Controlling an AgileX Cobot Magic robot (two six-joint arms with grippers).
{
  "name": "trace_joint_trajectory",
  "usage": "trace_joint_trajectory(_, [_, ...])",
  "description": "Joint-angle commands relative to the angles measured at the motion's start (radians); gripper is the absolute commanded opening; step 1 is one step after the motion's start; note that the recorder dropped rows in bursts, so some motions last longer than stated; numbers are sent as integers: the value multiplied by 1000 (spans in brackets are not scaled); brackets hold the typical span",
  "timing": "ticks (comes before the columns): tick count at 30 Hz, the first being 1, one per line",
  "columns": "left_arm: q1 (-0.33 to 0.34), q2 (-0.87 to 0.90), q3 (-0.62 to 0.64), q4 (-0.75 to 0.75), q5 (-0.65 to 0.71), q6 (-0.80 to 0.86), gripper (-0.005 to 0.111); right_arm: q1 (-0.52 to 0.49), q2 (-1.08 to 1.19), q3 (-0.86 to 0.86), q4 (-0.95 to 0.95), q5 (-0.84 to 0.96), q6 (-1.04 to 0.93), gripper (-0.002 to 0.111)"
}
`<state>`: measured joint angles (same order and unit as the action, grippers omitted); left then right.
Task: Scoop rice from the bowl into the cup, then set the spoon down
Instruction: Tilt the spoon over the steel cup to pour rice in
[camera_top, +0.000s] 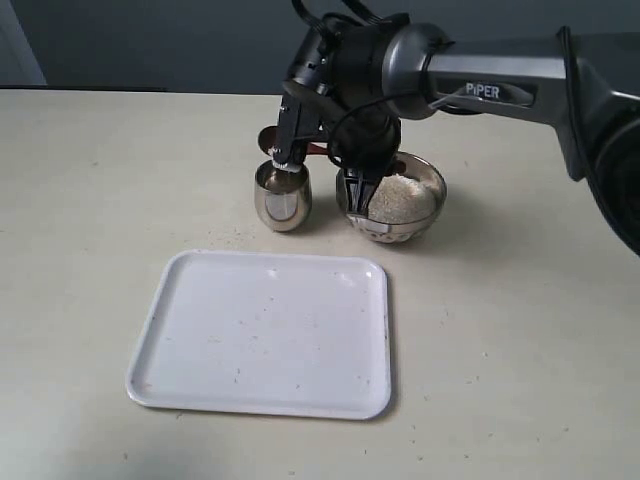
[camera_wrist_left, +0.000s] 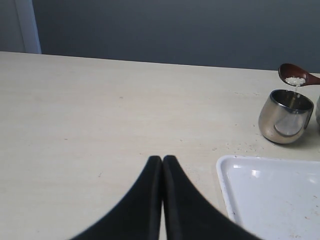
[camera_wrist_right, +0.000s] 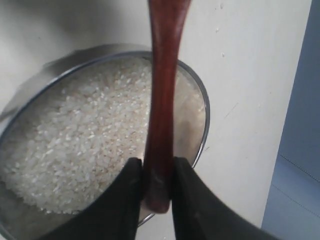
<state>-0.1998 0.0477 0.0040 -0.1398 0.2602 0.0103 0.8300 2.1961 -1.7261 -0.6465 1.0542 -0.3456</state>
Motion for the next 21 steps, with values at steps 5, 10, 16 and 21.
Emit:
trace_joint_trajectory(5, [-3, -1, -4, 1, -7, -1, 1, 4, -5, -4, -24, 24, 6, 0])
trace_joint_trajectory(10, [-3, -1, -4, 1, -7, -1, 1, 10, -5, -4, -36, 35, 6, 0])
trace_joint_trajectory(16, [-3, -1, -4, 1, -7, -1, 1, 9, -5, -4, -51, 28, 6, 0])
trace_joint_trajectory(21, [-3, -1, -4, 1, -7, -1, 1, 9, -5, -4, -53, 24, 8, -1])
